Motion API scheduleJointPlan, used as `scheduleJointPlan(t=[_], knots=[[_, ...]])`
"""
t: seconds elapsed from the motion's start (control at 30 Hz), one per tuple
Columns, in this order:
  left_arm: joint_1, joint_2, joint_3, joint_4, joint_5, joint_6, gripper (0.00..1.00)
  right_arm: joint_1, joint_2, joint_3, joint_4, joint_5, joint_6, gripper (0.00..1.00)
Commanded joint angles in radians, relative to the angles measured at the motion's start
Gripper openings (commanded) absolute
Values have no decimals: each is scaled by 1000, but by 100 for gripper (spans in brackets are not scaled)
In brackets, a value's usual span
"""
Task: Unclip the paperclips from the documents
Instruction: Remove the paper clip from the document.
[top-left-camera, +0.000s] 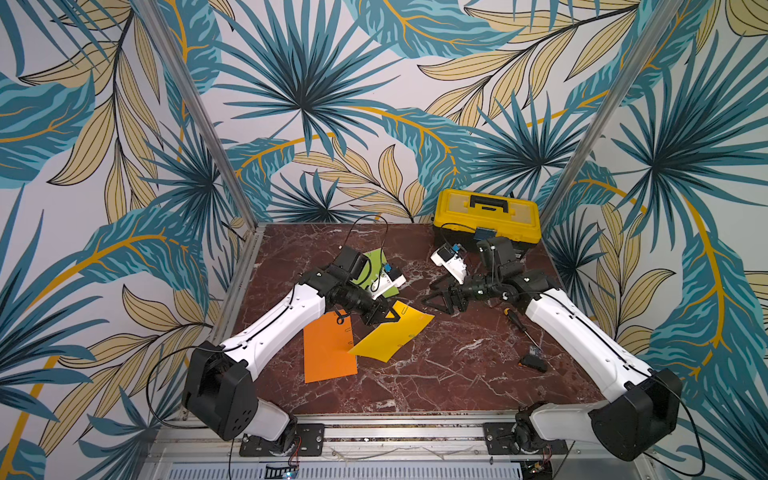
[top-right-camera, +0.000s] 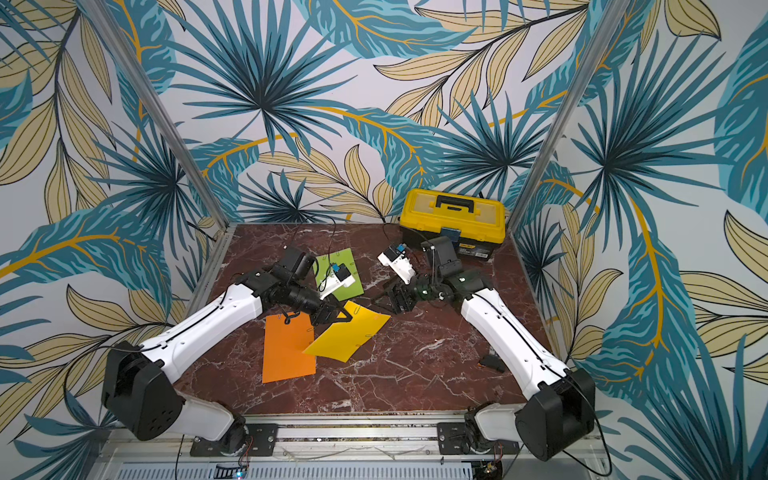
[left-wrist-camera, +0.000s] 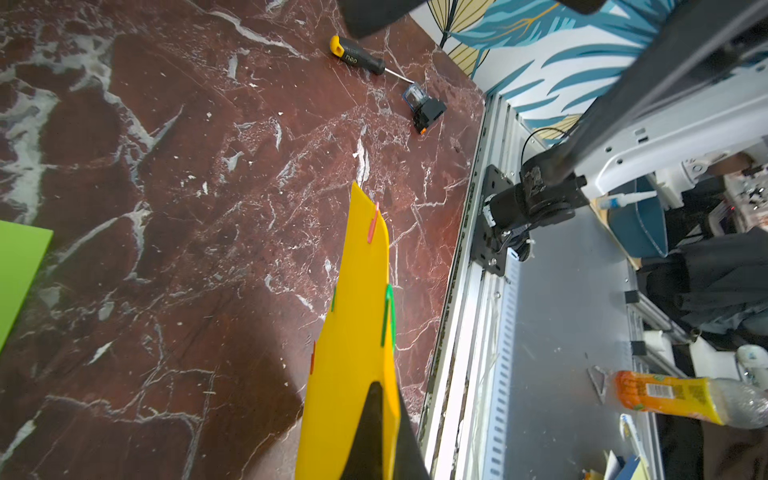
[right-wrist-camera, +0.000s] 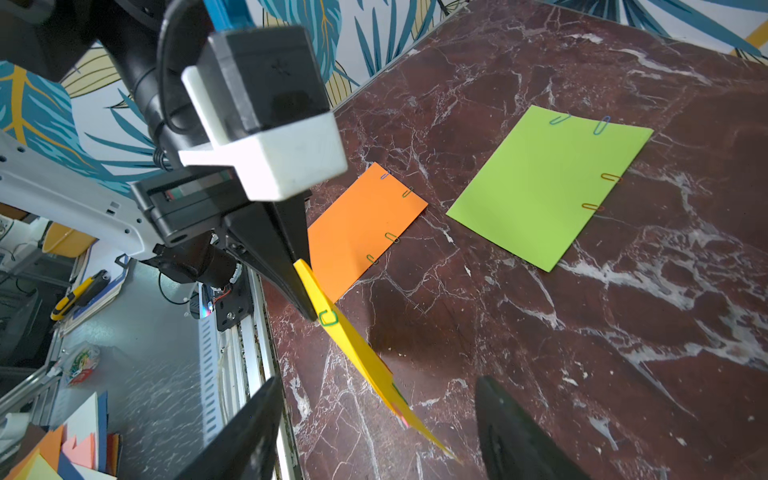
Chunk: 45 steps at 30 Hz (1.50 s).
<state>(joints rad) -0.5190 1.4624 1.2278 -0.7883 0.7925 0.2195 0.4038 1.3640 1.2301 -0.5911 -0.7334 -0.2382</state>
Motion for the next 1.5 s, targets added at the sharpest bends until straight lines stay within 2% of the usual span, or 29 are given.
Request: scheduleJointPlan(t=[0.0,0.3,0.73,1.47], knots=[[7,-24,-8,-12,-16,103,0,33,33,-8,27,-11,-68,73],[14,-19,-27,-13,46,140,0,64,79,-11,40,-92,-98,65],[23,-19,-10,-12,84,136,0,104,127,-14,48,-137,-88,56],[34,-9,-15,-12,96,128,0,106,141,-12,30,-193,-72,14]])
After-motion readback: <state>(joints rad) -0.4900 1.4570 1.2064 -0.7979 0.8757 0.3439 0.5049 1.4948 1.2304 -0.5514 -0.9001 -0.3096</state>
